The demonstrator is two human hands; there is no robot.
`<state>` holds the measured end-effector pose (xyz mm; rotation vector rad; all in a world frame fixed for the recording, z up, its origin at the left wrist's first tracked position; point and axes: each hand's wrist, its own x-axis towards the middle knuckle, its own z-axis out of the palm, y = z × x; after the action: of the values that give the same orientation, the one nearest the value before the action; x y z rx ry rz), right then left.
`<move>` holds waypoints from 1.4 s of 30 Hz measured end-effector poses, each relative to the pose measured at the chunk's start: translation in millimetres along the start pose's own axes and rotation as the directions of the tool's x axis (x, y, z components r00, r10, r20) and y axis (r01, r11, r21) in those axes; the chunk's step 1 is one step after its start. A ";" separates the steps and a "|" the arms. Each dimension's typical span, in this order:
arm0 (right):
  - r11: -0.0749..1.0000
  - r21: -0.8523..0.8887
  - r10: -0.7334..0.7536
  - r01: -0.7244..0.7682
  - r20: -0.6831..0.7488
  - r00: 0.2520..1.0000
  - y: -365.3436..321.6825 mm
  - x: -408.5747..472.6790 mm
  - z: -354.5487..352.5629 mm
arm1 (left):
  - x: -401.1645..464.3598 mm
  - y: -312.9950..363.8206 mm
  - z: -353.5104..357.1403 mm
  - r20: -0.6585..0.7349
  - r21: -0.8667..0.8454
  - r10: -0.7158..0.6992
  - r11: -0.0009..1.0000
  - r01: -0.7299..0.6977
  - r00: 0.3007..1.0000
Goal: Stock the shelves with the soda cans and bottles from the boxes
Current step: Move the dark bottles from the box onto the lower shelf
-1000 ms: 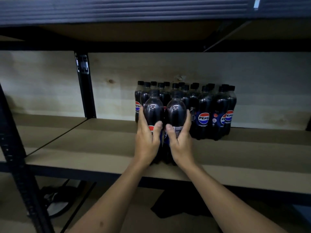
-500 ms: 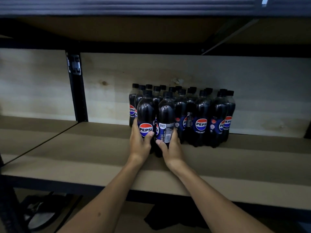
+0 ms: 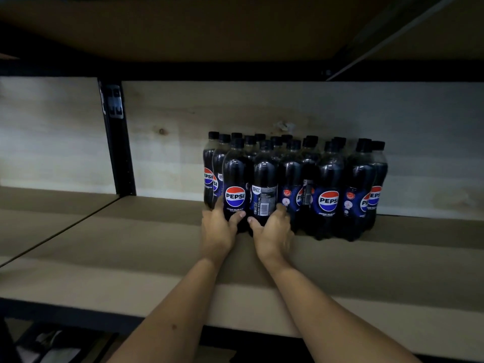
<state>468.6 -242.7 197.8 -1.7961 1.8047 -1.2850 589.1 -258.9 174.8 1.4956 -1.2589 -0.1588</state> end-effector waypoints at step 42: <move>0.754 -0.253 -0.559 0.607 0.237 0.794 84.6 -202.1 -92.8 | -233.0 18.5 -107.7 0.352 0.458 0.302 0.770 -0.445 0.886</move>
<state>381.8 -38.6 111.6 -2.7195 1.4715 -1.0284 552.7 -12.3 110.7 1.6729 -1.9071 0.2998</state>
